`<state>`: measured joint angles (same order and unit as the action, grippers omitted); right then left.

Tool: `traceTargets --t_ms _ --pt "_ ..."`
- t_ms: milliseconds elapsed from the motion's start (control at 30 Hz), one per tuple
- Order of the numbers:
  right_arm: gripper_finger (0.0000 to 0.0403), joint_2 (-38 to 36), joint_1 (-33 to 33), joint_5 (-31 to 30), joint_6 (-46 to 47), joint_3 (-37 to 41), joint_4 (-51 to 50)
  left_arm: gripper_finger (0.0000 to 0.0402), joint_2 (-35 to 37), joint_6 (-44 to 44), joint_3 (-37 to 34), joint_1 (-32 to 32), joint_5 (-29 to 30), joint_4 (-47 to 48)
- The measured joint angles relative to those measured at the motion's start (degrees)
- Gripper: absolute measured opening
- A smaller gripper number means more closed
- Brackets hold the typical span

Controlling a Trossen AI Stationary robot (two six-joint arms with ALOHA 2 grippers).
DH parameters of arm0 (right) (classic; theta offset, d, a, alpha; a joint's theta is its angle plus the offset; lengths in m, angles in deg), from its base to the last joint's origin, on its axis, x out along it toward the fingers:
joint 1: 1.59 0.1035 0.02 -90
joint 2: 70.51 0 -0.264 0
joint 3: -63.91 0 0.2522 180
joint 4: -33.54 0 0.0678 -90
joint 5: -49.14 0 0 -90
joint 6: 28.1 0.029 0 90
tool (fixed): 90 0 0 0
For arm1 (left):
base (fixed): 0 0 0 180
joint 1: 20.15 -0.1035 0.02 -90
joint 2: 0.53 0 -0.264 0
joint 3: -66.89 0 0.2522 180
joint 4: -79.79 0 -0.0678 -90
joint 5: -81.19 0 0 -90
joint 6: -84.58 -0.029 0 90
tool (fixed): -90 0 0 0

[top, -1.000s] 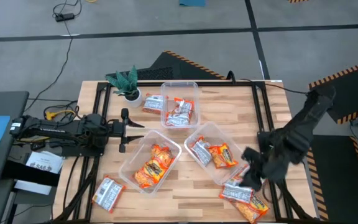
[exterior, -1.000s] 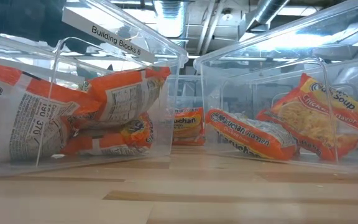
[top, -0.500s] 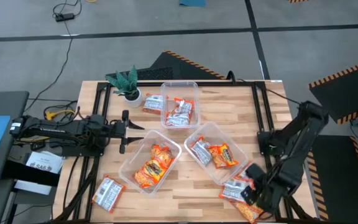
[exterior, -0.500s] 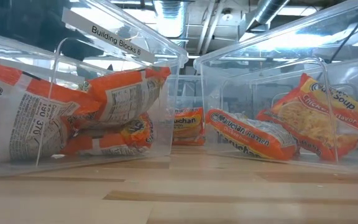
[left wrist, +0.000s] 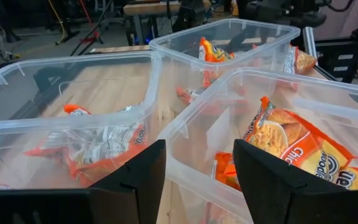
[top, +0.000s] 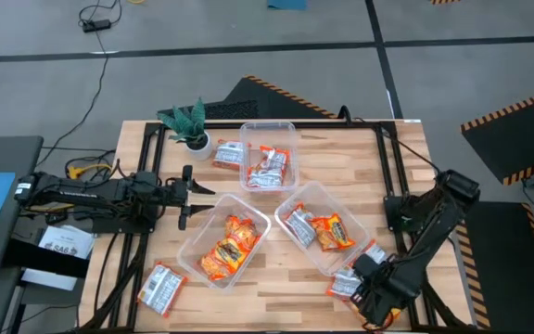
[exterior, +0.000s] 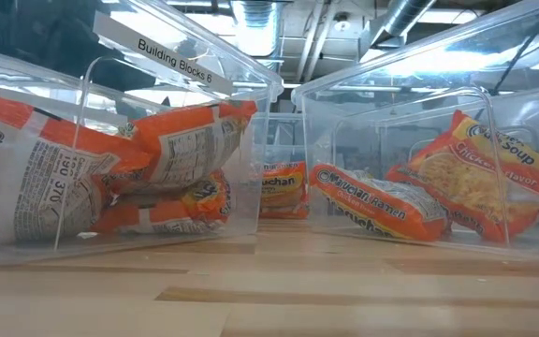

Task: Sort Maruchan noodles
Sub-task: Put the noodle pack into the bottom right transparent bin

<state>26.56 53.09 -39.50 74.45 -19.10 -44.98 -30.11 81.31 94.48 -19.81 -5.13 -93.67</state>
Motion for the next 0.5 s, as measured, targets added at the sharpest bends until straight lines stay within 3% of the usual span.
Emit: traceTargets --t_ms 367,500 --pt "0.0284 4.5 -0.8 -2.7 -8.0 -0.1 -0.5 0.0176 0.0 -0.5 0.0 0.0 0.2 0.0" --pt "0.0245 5.4 -1.0 -2.6 -9.5 0.0 -0.1 0.0176 0.0 -0.5 0.0 0.0 0.3 0.1"
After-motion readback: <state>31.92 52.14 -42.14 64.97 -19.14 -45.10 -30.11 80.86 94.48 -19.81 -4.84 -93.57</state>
